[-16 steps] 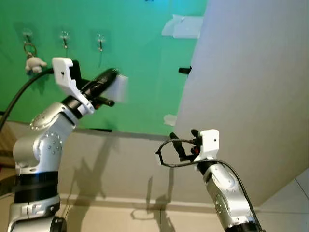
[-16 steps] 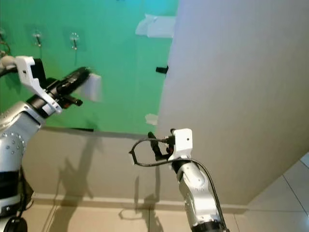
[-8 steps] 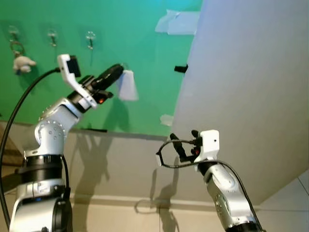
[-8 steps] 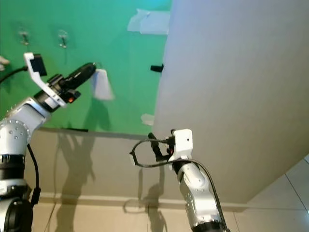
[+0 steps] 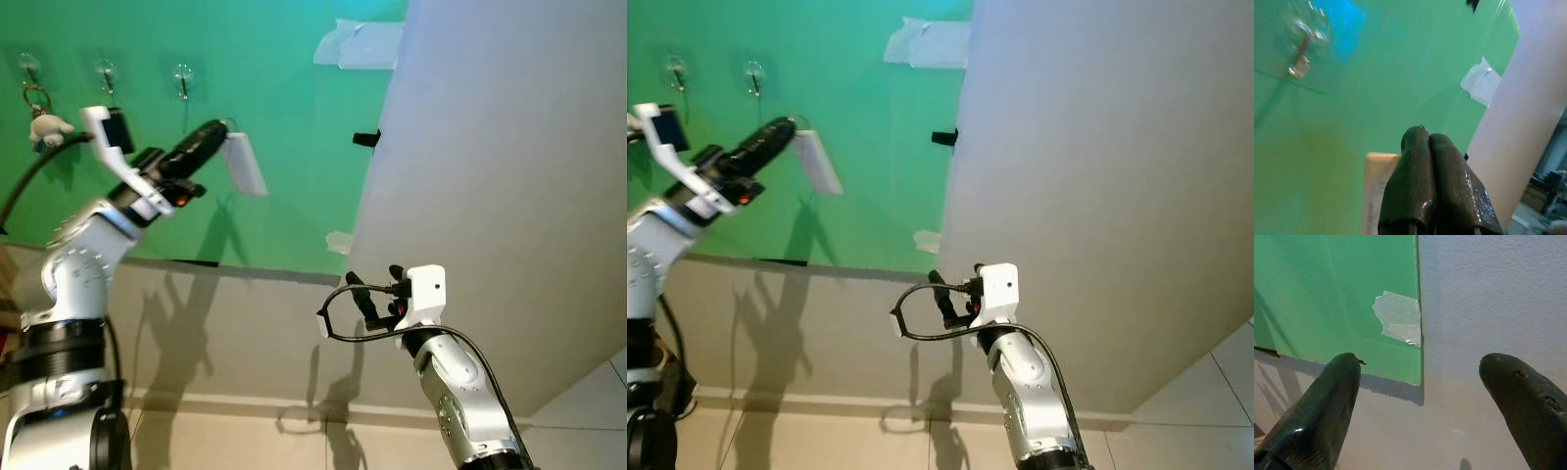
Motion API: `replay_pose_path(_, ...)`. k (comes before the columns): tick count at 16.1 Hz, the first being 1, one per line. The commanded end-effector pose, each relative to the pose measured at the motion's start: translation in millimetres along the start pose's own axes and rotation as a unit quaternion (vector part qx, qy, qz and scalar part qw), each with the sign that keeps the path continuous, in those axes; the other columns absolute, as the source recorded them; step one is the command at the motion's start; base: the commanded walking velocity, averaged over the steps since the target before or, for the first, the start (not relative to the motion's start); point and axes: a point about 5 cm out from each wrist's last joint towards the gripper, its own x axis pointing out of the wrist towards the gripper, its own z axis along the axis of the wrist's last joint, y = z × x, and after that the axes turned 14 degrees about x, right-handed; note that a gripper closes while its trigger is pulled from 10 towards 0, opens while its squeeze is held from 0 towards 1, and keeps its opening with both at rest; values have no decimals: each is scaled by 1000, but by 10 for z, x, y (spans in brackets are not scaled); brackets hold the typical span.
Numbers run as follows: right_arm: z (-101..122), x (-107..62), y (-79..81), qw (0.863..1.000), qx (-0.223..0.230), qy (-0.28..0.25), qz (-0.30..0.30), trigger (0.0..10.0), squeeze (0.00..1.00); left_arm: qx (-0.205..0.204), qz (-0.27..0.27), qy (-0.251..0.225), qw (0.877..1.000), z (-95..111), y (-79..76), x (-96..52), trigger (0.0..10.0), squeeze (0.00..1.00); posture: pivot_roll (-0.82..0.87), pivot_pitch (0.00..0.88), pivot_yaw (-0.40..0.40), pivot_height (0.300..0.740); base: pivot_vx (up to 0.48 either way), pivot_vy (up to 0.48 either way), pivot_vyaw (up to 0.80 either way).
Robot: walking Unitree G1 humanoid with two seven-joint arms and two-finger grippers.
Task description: Hang keys on a hook
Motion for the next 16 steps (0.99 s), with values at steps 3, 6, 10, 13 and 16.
replay_pose_path(3, 0, -15, -11, 1000, -8, 6, 5, 10000, 1000, 21, 64, -34, 997, 118, 169, -4, 10000, 0, 26, 0, -77, 740, 0, 0, 0)
replay_pose_path(6, 4, -11, -5, 1000, -9, 6, 7, 10000, 1000, 20, 84, -41, 995, 118, 208, 38, 10000, 0, 23, 0, -78, 740, 0, 0, 0)
replay_pose_path(10, 0, -43, -16, 1000, -10, 6, 4, 10000, 1000, 19, 61, -51, 997, 131, 150, 104, 10000, 0, 5, 0, -70, 740, 0, 0, 0)
replay_pose_path(13, -6, -51, -20, 1000, -10, 6, 3, 10000, 1000, 13, 76, -56, 995, 114, 217, 109, 10000, 0, 4, 0, -68, 740, 0, 0, 0)
replay_pose_path(16, -10, -61, -25, 1000, -11, 7, 3, 10000, 1000, 16, 81, -62, 995, 129, 228, 120, 10000, 0, -2, 0, -67, 740, 0, 0, 0)
